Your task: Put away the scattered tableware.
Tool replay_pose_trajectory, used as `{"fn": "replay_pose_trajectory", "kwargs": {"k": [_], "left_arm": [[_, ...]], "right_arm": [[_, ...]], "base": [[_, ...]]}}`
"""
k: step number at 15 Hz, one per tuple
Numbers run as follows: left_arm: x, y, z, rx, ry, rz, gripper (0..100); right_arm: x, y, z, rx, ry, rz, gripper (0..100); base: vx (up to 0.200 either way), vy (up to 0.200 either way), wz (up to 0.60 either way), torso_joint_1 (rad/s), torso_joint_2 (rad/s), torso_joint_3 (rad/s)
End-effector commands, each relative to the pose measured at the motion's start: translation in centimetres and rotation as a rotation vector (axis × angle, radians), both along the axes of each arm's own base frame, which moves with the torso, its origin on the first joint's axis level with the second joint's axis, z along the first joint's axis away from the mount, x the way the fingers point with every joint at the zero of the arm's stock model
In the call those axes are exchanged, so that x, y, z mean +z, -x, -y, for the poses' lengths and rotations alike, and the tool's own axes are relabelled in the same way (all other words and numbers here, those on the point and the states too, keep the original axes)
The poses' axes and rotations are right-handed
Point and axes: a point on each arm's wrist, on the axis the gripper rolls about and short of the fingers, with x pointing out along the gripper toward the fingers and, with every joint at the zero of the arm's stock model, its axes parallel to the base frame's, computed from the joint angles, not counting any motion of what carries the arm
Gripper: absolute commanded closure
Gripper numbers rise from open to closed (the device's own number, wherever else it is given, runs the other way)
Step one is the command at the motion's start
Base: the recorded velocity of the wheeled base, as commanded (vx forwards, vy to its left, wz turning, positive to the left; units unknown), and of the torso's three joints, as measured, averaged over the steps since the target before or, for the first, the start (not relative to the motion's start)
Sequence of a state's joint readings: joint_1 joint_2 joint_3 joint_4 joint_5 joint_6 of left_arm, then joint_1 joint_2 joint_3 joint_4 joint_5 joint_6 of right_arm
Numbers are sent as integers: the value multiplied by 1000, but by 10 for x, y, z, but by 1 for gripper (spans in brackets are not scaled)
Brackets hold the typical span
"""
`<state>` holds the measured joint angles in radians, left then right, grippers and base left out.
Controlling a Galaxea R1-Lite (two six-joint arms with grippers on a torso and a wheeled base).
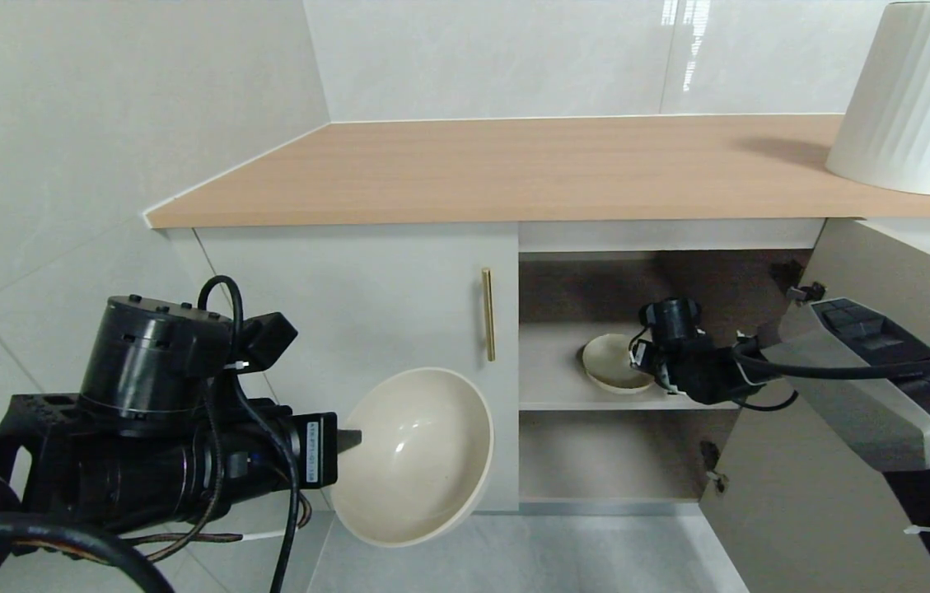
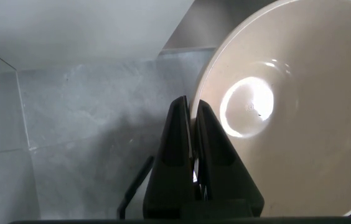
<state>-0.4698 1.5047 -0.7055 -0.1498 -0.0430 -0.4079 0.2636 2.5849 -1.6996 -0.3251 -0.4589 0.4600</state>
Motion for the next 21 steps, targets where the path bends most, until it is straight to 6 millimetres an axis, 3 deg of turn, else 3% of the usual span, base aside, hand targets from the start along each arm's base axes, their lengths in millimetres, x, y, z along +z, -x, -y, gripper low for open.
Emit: {"fn": "replay_pose_trajectory", "kwargs": {"k": [1,3,4,5,8,10,13,16,21], "left_arm": [[-1,0,0,1,-1,-2,100],[-3,-3,2,-3,-6,-12,100],[-6,-6,5,-16,-18,-17,100],[-10,-9,8,-34,-39,-25,100],[-23,-16,14,-50,-101,-46,100],[-31,-18,20,-68,-116,-70,100],[-39,-23,32,-98,-145,-36,100],[-48,-19,41,-126,-226,-28,100],[-54,-13,56,-186,-243,-35,100]], "right_arm": [[7,1,0,-4,-7,11,0],[28,15,0,-4,-31,17,0],[45,32,-5,31,-40,11,0],[60,50,-12,104,-70,-1,0],[118,131,-47,408,-114,-64,0],[145,173,-61,533,-130,-74,0],[168,216,-71,655,-124,-132,0],[174,247,-75,794,-79,-234,0],[157,261,-99,859,-30,-312,0]], "base": [[0,0,0,0,0,0],[0,0,0,0,0,0],[0,0,0,0,0,0],[0,0,0,0,0,0],[0,0,0,0,0,0],[0,0,0,0,0,0],[0,0,0,0,0,0],[0,0,0,0,0,0],[0,0,0,0,0,0]]}}
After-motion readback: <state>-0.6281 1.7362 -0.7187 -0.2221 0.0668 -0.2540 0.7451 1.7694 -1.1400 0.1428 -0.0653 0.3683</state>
